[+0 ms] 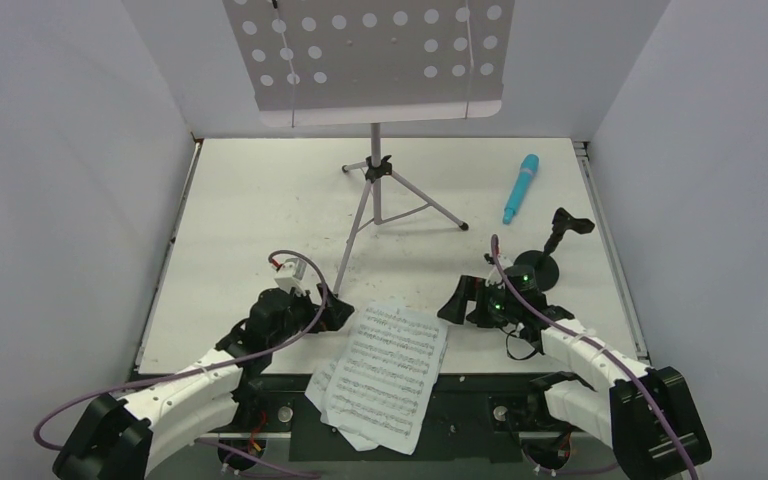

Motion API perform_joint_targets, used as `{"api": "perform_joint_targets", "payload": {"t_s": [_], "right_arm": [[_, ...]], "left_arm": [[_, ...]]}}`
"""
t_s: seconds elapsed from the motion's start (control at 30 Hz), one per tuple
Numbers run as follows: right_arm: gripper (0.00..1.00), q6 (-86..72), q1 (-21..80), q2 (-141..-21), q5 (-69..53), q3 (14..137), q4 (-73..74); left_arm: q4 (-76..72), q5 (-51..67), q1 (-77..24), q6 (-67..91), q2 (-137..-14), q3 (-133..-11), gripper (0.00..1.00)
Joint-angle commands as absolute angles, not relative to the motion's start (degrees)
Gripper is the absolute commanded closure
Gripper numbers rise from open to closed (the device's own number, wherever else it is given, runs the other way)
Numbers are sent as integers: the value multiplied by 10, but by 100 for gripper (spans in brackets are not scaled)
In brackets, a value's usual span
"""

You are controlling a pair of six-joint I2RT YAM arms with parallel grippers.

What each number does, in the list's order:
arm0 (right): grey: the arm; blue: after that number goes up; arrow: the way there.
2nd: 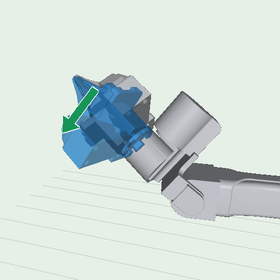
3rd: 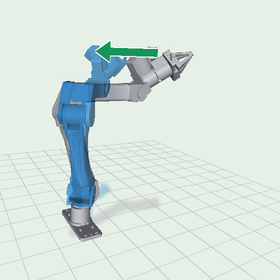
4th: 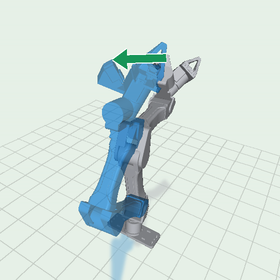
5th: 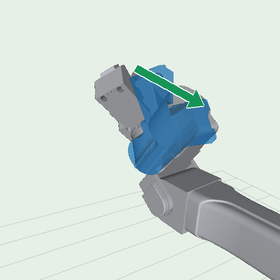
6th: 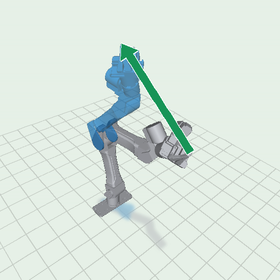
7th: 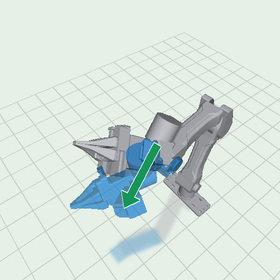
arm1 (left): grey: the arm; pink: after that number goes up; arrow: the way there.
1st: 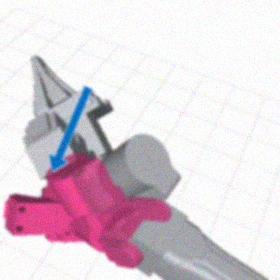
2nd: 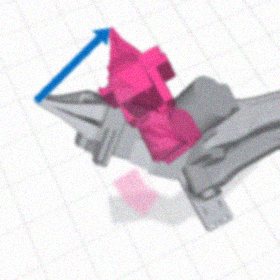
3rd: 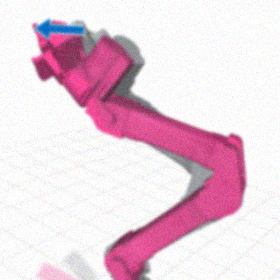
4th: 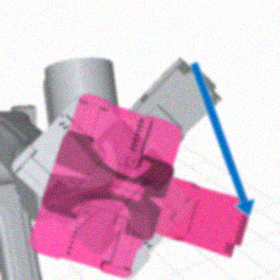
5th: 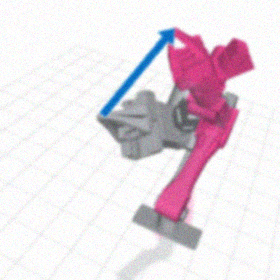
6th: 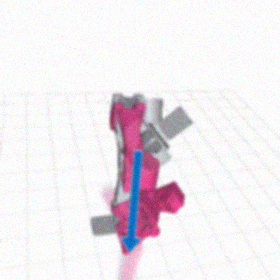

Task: Set up the instrument practice props

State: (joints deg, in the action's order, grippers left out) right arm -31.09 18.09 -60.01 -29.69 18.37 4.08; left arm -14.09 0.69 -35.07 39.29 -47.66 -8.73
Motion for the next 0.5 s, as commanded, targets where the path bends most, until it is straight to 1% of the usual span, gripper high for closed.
{"api": "perform_joint_targets", "payload": {"t_s": [0.0,0.17,0.23,0.37,0.47], "right_arm": [[3,-339,203,-596,-347,165,-10],[15,-353,237,-593,-338,162,-19],[19,-357,252,-595,-330,159,-28],[33,-362,259,-607,-325,152,-59],[38,-363,261,-618,-328,149,-85]], "left_arm": [[-150,106,-330,425,-511,-135,4],[-148,199,-298,423,-575,-171,4],[-148,217,-287,438,-601,-181,4],[-161,257,-265,465,-645,-191,3],[-180,282,-252,479,-668,-191,3]]}}
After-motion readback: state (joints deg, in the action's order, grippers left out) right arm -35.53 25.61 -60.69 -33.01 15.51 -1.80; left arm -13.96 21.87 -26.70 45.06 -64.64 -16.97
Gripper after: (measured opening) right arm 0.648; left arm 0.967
